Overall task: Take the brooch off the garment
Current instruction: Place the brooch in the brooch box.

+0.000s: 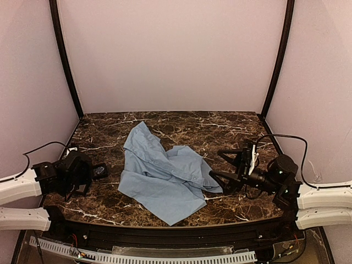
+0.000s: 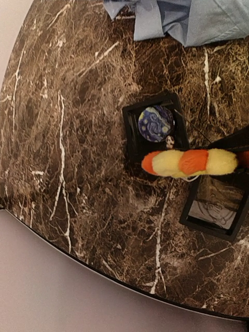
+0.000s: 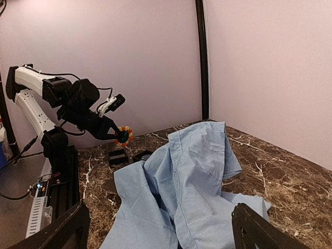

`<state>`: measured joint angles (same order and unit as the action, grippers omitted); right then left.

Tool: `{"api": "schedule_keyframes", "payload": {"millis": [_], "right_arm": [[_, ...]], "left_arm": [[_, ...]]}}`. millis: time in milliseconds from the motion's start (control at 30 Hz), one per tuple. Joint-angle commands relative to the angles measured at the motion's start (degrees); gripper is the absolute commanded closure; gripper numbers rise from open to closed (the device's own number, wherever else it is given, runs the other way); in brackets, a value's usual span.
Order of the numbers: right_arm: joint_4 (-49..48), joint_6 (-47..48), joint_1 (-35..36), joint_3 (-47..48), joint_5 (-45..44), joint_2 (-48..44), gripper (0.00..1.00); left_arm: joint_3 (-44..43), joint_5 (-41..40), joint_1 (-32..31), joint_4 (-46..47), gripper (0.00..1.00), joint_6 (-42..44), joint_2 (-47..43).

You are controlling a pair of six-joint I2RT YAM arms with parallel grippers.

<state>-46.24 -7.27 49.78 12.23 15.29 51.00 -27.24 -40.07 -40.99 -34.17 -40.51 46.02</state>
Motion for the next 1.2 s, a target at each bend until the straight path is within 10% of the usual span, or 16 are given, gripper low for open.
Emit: {"api": "schedule_keyframes", "payload": {"millis": [0, 533, 1167], "right_arm": [[-0.9, 0.8, -0.6, -2.1, -1.1, -4.0, 0.05], [4.3, 1.3, -0.8, -4.4, -3.1, -15.9, 0.01], [4.4, 1.7, -0.8, -4.0, -4.0, -14.9, 0.01]], "left_arm": [[-3.4, -5.3, 0.8, -9.4, 0.99, -7.7, 7.4], [-14.7, -6.9, 1.0, -30.9, 0.99, -25.8, 33.3], [-18.4, -3.7, 1.0, -33.3, 0.88, -24.4, 48.1]]}}
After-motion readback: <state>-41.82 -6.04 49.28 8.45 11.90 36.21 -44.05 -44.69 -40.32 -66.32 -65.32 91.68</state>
